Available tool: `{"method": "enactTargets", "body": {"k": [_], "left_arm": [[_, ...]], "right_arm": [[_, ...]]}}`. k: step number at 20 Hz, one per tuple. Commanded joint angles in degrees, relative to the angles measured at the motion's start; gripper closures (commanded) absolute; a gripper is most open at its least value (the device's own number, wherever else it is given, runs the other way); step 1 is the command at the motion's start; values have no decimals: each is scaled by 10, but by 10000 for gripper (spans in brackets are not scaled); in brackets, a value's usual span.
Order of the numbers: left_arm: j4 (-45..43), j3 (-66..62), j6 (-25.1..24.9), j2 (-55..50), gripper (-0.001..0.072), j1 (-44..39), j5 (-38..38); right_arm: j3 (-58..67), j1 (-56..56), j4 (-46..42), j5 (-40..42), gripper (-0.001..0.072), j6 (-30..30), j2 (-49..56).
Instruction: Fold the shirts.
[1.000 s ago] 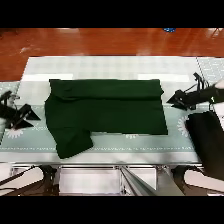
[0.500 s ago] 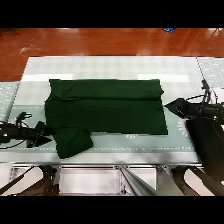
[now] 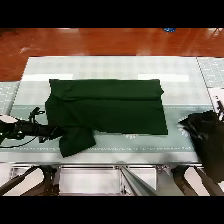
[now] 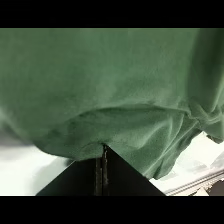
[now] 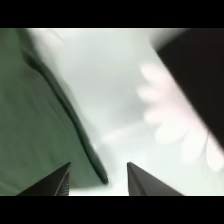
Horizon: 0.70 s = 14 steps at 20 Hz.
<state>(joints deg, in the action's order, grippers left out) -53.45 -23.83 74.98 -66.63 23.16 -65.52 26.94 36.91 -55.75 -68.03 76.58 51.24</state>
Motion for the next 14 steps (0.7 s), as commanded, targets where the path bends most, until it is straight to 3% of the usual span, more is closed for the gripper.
{"method": "enactTargets", "body": {"k": [1,6,10,11,12,13,14], "left_arm": [[-5,0,-4,0,687,-7,-1],[-5,0,-4,0,687,-7,-1],[-5,0,-9,0,687,-7,-1],[-5,-1,-8,0,687,-7,-1],[-5,-7,-8,0,687,-7,-3],[0,-20,-9,0,687,-7,-11],[7,-37,-15,1,687,-7,-18]], "right_arm": [[-58,-17,-7,9,301,14,3],[-67,-80,23,38,301,17,70],[-50,-156,141,125,304,-12,135],[-38,-175,157,140,340,-14,151],[-17,-194,167,134,572,-38,165],[10,-207,168,109,688,-73,173],[37,-210,158,84,689,-78,173]]}}
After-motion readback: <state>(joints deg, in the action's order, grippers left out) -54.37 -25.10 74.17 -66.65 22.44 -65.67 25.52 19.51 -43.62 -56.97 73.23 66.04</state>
